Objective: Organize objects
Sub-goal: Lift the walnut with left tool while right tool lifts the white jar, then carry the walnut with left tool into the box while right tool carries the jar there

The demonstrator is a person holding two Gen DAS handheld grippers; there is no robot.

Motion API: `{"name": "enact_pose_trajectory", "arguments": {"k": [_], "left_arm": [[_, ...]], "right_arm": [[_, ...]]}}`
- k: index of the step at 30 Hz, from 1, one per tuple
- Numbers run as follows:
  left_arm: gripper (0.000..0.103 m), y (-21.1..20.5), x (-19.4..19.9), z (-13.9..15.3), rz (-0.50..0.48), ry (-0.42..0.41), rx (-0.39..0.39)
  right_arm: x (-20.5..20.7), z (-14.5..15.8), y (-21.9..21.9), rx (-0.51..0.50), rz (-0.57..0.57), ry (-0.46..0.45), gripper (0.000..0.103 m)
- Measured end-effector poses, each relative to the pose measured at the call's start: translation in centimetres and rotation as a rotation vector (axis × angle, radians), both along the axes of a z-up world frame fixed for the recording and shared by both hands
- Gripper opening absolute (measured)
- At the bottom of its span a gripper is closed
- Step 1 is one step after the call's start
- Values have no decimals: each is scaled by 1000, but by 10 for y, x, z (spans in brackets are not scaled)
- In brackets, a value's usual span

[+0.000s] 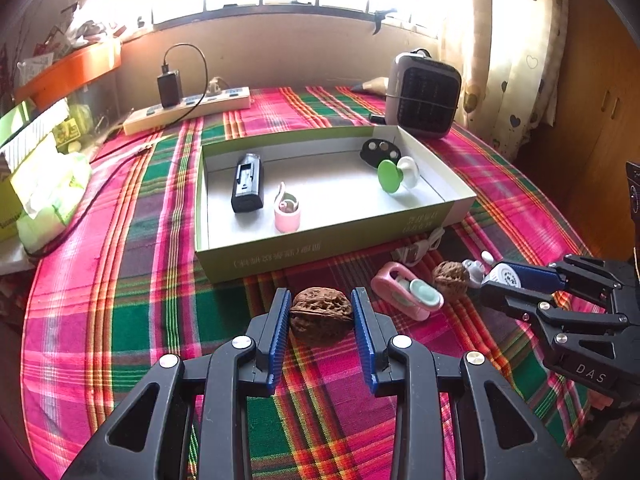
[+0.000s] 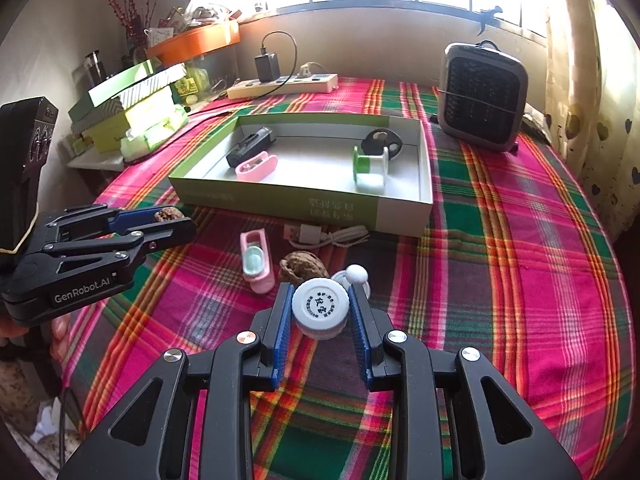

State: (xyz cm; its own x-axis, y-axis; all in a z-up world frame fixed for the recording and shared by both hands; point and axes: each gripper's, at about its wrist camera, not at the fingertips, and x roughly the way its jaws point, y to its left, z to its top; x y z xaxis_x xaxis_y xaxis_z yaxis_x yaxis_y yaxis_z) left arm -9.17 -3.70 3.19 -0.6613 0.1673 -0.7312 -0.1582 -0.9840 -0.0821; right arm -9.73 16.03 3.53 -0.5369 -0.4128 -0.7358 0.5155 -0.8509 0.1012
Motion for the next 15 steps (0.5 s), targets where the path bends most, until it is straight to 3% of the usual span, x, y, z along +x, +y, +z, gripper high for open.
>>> {"name": "enact_pose_trajectory", "arguments": {"k": [15], "left_arm": [[29, -9, -24, 13, 13, 23, -9]], "right_arm": [[-39, 22, -17, -9, 37, 33, 29]]}}
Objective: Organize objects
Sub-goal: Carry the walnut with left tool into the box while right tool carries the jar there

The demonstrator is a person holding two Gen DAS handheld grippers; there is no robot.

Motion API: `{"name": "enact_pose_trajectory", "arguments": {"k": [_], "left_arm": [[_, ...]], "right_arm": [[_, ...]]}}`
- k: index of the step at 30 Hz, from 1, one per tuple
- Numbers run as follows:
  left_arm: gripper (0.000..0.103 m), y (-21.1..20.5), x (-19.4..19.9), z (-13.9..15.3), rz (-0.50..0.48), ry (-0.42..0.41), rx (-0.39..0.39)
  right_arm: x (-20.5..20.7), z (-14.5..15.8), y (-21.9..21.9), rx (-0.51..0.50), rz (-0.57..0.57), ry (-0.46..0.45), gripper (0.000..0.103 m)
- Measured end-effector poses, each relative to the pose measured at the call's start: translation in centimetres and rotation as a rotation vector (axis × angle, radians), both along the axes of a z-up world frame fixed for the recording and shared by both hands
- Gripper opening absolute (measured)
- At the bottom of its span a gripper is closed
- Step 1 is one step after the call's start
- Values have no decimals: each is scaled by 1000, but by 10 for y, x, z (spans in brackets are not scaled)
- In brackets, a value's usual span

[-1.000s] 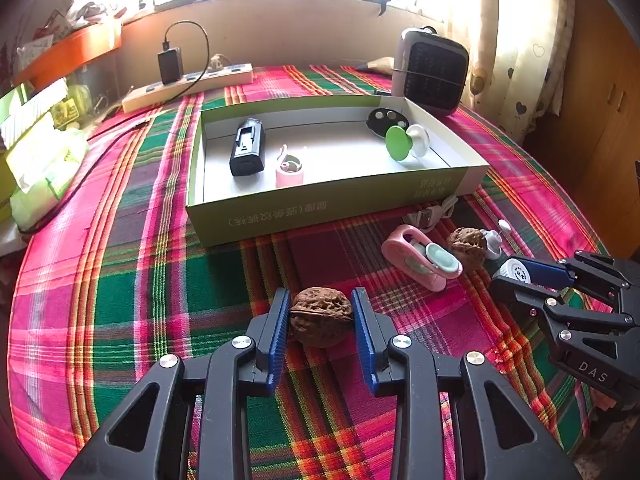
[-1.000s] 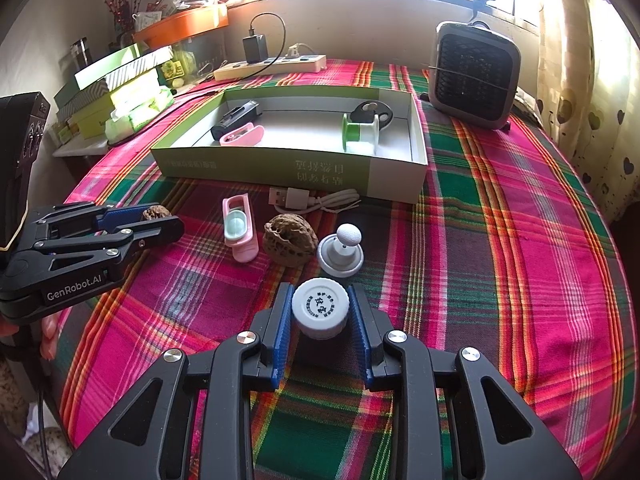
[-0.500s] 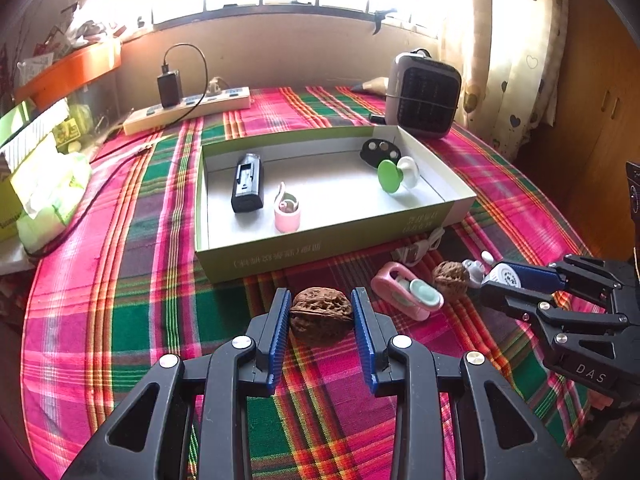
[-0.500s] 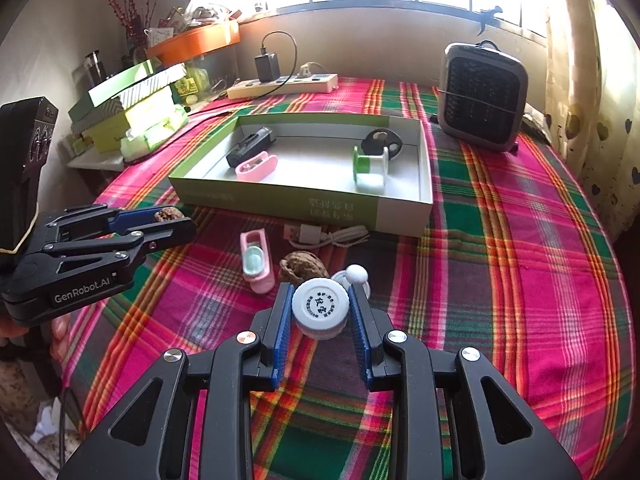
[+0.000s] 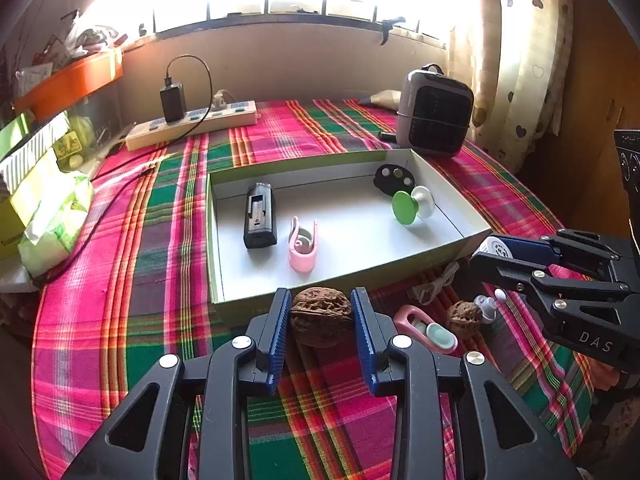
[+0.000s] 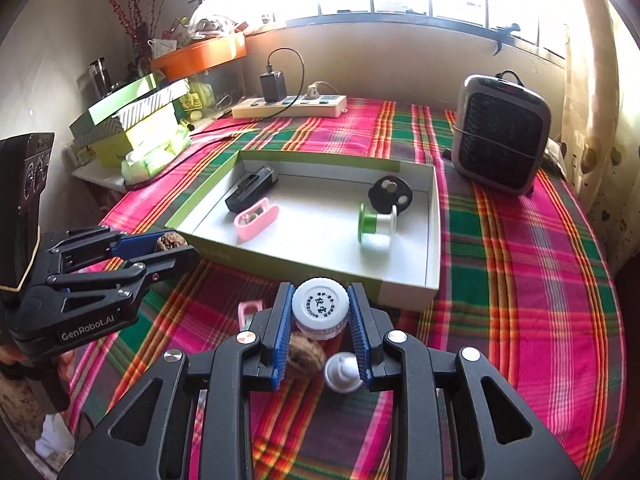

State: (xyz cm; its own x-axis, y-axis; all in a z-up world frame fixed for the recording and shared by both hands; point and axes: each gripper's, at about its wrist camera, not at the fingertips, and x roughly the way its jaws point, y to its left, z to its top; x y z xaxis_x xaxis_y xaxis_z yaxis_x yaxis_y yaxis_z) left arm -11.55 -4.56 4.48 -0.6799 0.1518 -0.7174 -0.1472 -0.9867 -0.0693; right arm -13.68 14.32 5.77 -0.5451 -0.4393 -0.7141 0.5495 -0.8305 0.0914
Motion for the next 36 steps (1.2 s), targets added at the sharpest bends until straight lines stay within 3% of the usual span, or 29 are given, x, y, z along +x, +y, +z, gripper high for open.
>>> {"name": "enact_pose_trajectory", "arguments": {"k": [9, 25, 36], "left_arm": [[29, -8, -24, 1, 18, -3, 2], [29, -19, -53, -11, 45, -30, -8], [29, -21, -64, -21, 43, -52, -5]], "right_arm": [[-36, 12, -20, -4, 22, 11, 29], [-103, -4, -67, 32, 62, -57, 29], [-122, -18, -99, 80, 108, -98, 29]]}}
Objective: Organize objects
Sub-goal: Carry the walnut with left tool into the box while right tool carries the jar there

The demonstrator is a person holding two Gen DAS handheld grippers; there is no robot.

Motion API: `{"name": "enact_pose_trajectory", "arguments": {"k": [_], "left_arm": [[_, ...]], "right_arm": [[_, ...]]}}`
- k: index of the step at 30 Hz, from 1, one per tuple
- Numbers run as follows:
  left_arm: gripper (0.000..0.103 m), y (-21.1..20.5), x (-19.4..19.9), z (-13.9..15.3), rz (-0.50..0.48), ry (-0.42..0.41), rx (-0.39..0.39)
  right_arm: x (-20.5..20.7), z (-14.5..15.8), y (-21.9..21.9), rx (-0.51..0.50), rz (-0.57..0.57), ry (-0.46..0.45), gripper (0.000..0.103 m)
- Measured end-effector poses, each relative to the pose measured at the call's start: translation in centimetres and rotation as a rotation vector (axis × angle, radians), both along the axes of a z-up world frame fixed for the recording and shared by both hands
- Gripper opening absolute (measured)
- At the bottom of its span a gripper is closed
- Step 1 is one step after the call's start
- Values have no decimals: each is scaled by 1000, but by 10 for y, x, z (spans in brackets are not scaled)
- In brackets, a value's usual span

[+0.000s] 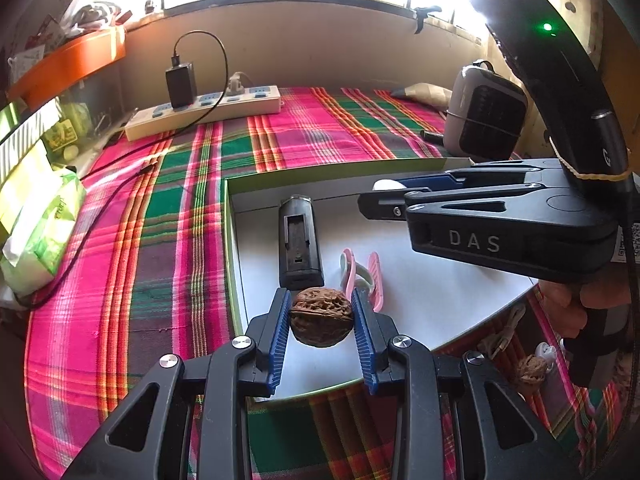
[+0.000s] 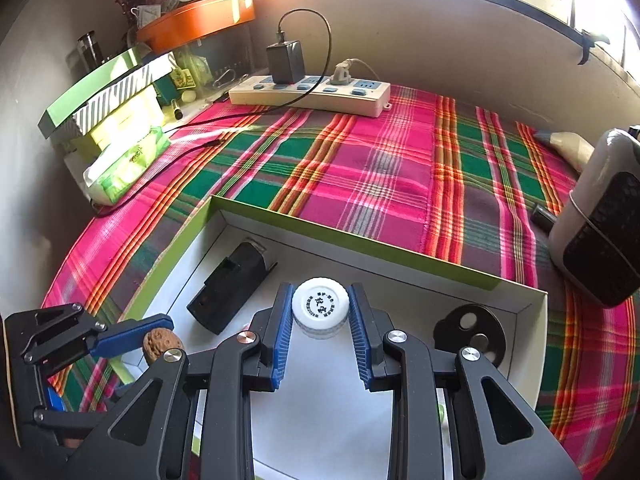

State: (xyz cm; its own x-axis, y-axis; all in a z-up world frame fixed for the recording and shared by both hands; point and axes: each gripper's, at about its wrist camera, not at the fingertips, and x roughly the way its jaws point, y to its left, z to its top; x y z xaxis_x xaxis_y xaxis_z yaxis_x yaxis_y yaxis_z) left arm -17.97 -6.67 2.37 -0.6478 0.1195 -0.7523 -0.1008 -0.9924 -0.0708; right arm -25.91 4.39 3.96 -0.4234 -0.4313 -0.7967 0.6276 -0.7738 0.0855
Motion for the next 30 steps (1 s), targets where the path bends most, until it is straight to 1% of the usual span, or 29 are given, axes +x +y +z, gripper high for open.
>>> {"name": "enact_pose_trajectory", "arguments": {"k": [14, 30], "left_arm": [[29, 0, -2, 0, -4, 0, 0], [29, 0, -1, 1, -6, 0, -3]], "right_arm": [[-16, -17, -18, 47, 6, -44, 29], [-15, -18, -22, 68, 7, -36, 29]]}}
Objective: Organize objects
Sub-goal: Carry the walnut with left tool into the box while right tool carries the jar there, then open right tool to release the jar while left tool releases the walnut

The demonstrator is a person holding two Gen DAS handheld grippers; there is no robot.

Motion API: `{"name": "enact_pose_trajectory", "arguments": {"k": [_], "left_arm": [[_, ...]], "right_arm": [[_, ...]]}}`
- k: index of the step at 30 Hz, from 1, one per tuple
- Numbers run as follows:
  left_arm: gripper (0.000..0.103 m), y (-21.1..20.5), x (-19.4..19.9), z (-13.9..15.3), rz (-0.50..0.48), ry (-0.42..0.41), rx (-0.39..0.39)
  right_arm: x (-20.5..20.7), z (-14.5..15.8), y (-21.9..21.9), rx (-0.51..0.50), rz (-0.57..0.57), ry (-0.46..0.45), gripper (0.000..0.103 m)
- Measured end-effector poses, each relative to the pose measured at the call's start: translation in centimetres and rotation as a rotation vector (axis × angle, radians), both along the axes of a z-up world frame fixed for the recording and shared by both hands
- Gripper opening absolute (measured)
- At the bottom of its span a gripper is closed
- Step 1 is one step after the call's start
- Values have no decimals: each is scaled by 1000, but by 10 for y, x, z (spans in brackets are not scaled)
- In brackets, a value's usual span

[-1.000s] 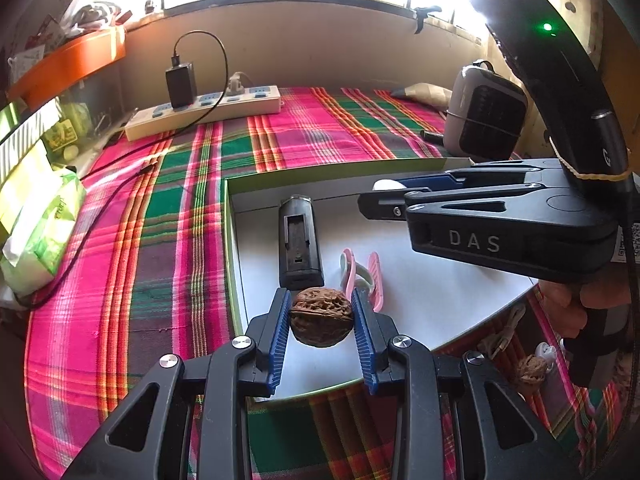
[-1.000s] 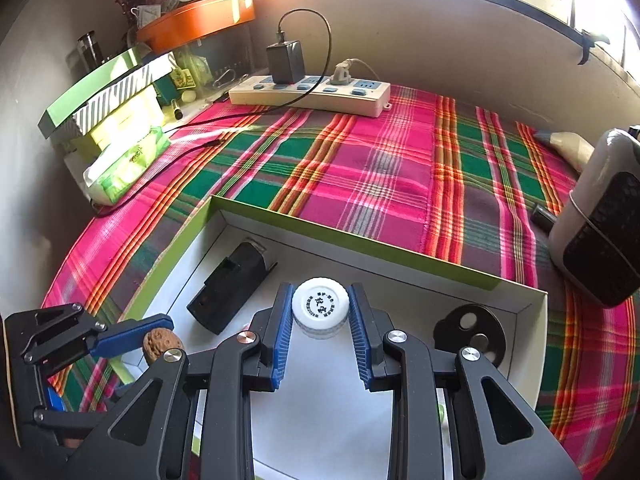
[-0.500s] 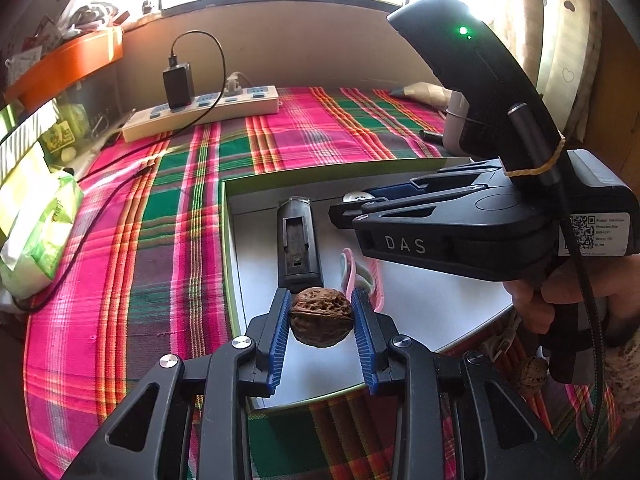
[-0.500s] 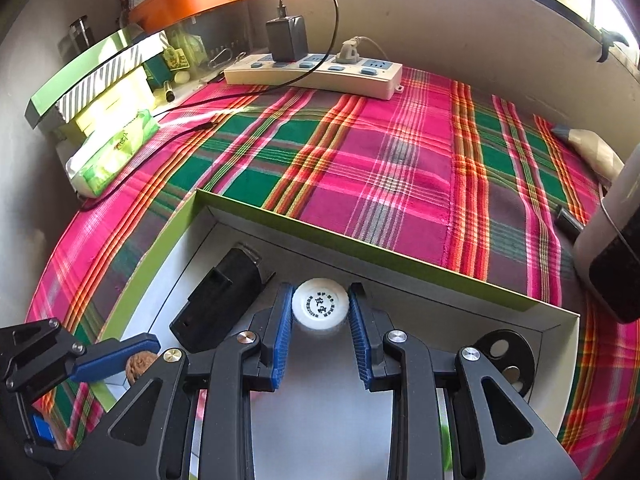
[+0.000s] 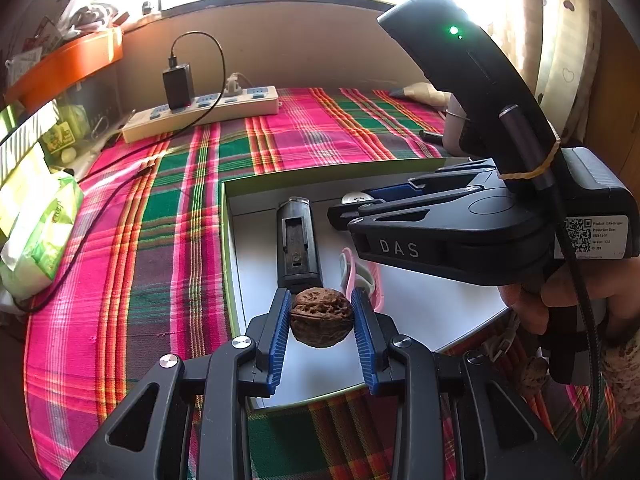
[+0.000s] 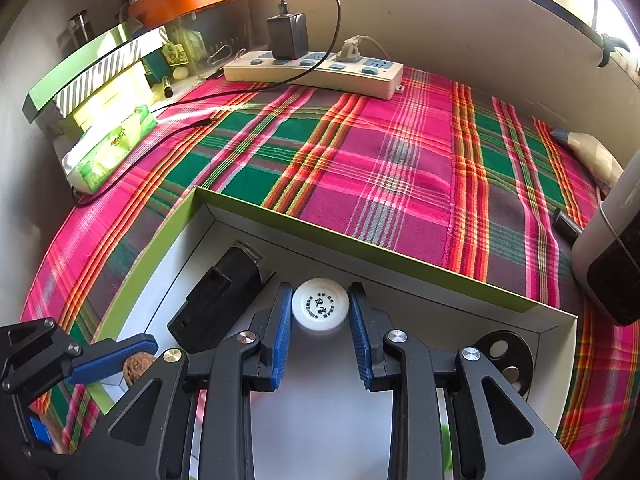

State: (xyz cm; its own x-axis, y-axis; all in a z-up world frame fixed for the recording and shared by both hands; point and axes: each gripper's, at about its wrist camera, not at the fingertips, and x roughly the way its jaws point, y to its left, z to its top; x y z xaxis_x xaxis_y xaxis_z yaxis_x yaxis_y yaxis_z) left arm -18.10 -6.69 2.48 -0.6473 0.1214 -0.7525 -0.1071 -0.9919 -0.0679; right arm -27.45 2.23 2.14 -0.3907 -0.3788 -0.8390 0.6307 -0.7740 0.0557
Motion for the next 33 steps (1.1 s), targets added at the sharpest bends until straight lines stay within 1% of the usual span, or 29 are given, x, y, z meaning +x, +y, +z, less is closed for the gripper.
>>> {"name": "enact_pose_trajectory", "arguments": {"k": [11, 19, 24, 31, 33], "left_arm": [[29, 1, 1, 0, 0, 0, 0], [29, 1, 1, 0, 2, 0, -1], [29, -1, 4, 1, 9, -2, -6], [29, -1, 7, 3, 19, 1, -8], [29, -1, 9, 3, 22, 1, -11]], "right_arm": [[0, 0, 0, -1, -8, -2, 29], [1, 1, 0, -6, -6, -4, 33], [1, 1, 1, -13, -11, -13, 41], [3, 4, 4, -26, -28, -10, 41], [4, 6, 6, -30, -33, -8, 44]]}}
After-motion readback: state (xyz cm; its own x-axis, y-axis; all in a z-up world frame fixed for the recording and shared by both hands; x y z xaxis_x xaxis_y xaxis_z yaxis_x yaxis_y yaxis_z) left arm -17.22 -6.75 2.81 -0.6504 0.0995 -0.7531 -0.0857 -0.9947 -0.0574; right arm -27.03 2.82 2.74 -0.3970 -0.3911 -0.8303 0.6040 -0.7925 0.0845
